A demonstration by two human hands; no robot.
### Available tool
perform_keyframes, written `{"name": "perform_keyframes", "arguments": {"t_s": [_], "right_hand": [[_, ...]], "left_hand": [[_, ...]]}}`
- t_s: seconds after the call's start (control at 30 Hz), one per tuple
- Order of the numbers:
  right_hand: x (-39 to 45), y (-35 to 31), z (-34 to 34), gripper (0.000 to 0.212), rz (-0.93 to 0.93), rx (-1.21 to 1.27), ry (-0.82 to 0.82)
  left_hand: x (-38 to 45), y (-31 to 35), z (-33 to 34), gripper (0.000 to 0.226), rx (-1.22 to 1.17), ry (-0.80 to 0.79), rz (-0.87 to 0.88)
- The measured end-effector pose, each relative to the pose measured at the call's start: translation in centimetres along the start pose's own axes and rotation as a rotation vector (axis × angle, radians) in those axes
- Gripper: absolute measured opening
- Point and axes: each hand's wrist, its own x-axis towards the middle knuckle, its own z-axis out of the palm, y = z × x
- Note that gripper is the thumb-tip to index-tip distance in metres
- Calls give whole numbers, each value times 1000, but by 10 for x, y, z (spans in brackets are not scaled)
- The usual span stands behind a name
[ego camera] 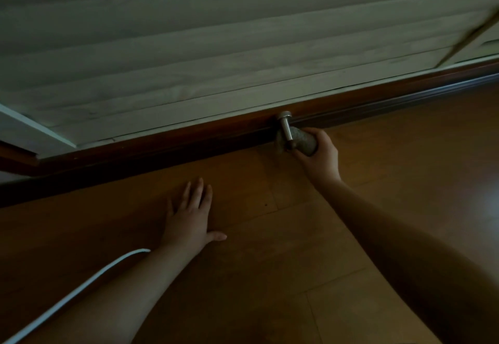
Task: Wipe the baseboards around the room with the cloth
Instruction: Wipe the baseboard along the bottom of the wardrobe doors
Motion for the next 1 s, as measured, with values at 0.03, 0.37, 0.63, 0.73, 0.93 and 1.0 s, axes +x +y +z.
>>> {"name": "perform_keyframes", "arguments": {"t_s": [0.03,0.37,0.63,0.73,0.93,1.0], "right_hand": [[5,2,-5,50,-25,-29,-15],[42,36,-65,53,-98,-212,-7],[9,57,-56,52,109,-91,160],[-10,47,-24,53,41,-66,46],[7,33,6,52,-48,-105,-79],[25,37,-7,55,-58,-165,-91]], "left_hand": [[0,1,0,121,-1,-2,-3],[22,51,-14,118,27,74,222],[44,104,-22,129,102,-27,285],[42,104,-22,128,113,-24,285],[43,105,-23,127,104,-25,278],[42,105,-23,128,126,-22,292]]}}
